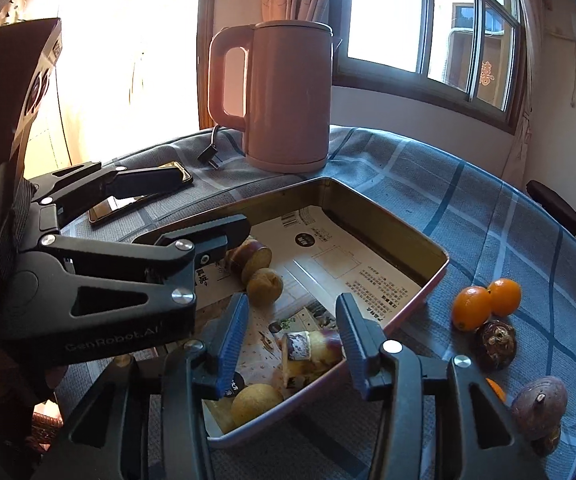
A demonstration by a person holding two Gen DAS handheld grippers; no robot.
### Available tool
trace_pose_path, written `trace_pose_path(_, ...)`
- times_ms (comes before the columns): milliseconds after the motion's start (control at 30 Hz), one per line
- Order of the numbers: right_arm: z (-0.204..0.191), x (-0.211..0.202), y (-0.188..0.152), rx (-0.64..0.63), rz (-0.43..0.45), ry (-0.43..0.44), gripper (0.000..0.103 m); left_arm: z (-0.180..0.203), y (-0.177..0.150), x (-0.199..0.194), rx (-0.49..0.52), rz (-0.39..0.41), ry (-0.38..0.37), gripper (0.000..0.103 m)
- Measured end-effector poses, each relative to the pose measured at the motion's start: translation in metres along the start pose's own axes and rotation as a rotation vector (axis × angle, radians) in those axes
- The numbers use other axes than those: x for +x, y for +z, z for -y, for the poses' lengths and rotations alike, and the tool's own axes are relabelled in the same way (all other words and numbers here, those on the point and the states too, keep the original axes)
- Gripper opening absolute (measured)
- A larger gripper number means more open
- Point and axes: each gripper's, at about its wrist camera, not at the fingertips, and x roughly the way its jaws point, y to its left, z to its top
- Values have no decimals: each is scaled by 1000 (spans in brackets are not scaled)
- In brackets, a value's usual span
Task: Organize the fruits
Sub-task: 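Grasp the purple beet with the left tool while the right tool grasps a brown mangosteen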
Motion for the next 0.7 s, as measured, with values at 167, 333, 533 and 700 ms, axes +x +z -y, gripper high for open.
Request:
trace_pose_path(167, 42, -49, -22, 43, 56, -129, 48, 19, 7, -11, -22, 37, -83, 77)
trace_pose_path(333, 107, -85, -56, 167, 38, -296, 55, 60, 11, -11, 14, 33, -175, 78)
trace_pose_path(533, 160, -98, -81, 308, -1, -360, 55, 117, 13, -11, 94, 22, -265, 80)
trace_pose_path(700, 173, -85, -85, 337, -50, -330, 55, 152, 16, -5, 154, 3, -309, 80)
